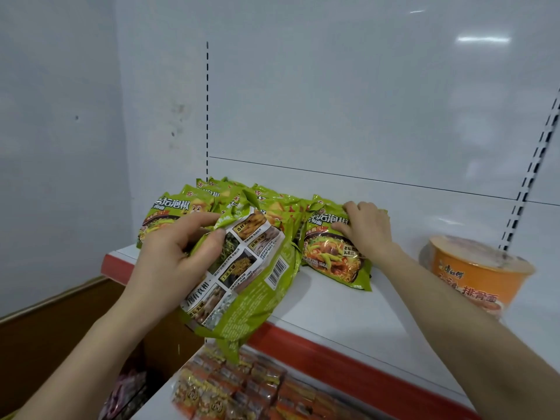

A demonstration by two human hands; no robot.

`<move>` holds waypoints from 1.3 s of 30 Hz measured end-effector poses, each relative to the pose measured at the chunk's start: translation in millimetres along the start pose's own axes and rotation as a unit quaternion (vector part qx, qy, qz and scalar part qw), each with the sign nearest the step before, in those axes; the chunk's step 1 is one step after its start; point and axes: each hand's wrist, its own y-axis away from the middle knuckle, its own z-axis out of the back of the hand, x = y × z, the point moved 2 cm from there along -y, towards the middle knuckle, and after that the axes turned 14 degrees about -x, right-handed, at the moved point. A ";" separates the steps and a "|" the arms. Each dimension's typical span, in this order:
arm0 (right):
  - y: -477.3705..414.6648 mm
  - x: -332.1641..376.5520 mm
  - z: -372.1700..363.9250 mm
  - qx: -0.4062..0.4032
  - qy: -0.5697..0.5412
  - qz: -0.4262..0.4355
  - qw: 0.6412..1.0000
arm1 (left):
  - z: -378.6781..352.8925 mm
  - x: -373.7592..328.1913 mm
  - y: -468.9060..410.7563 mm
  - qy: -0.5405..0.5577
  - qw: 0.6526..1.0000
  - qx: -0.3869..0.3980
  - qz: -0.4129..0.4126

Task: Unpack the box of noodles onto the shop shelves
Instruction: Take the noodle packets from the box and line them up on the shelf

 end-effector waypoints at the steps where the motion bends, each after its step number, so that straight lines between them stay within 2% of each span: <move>1: -1.8 2.3 -0.1 -0.010 -0.002 0.002 1.000 | 0.3 0.8 0.0 -0.002 1.000 0.000 -0.007; 6: -4.3 12.0 -7.3 0.014 0.032 0.025 0.999 | -0.2 2.3 1.6 0.001 1.000 0.002 -0.006; 11: -2.4 10.9 -3.2 0.020 0.047 0.007 0.999 | -3.0 2.8 2.1 -0.008 1.000 0.005 -0.003; 13: 0.1 11.1 5.0 -0.002 0.003 -0.004 1.000 | -4.6 2.0 2.8 -0.008 1.000 0.008 -0.006; 16: 5.9 19.7 29.5 -0.045 -0.163 -0.094 0.981 | -4.1 -0.3 2.9 -0.001 1.000 -0.009 -0.009; 18: 10.3 30.0 48.8 0.002 -0.284 -0.188 0.940 | -3.5 -5.6 2.2 0.011 0.999 -0.022 -0.039; 20: 15.7 43.7 68.4 0.156 -0.429 -0.274 0.847 | -4.0 -15.8 1.9 0.002 0.992 -0.043 -0.122; 22: 20.5 53.2 87.0 0.318 -0.509 -0.292 0.745 | -8.7 -26.3 3.5 -0.028 0.974 -0.054 -0.219; 23: 21.2 56.0 94.3 0.358 -0.538 -0.287 0.707 | -12.6 -30.2 5.9 -0.046 0.960 -0.053 -0.270; 25: 20.4 57.2 102.0 0.375 -0.590 -0.289 0.655 | -22.5 -30.3 12.5 -0.067 0.925 -0.039 -0.372; 26: 20.7 57.4 104.0 0.364 -0.608 -0.296 0.641 | -27.7 -26.5 16.4 -0.069 0.910 -0.023 -0.408; 29: 26.0 58.0 106.5 0.305 -0.642 -0.295 0.639 | -38.6 -13.3 30.8 -0.083 0.893 0.059 -0.438; 31: 30.0 56.2 108.7 0.259 -0.662 -0.289 0.642 | -39.6 -6.9 38.6 -0.074 0.904 0.118 -0.404; 33: 33.5 53.1 112.2 0.229 -0.682 -0.288 0.632 | -34.4 -4.7 40.5 -0.021 0.938 0.141 -0.315; 36: 36.8 47.9 117.1 0.212 -0.693 -0.284 0.628 | -21.2 -3.2 29.3 0.031 0.994 0.058 -0.093; 38: 38.4 46.6 121.8 0.212 -0.708 -0.274 0.616 | -16.2 0.8 19.8 0.050 0.996 0.012 0.077; 39: 38.7 46.1 123.7 0.215 -0.715 -0.264 0.610 | -16.6 2.3 17.2 0.077 0.982 0.029 0.173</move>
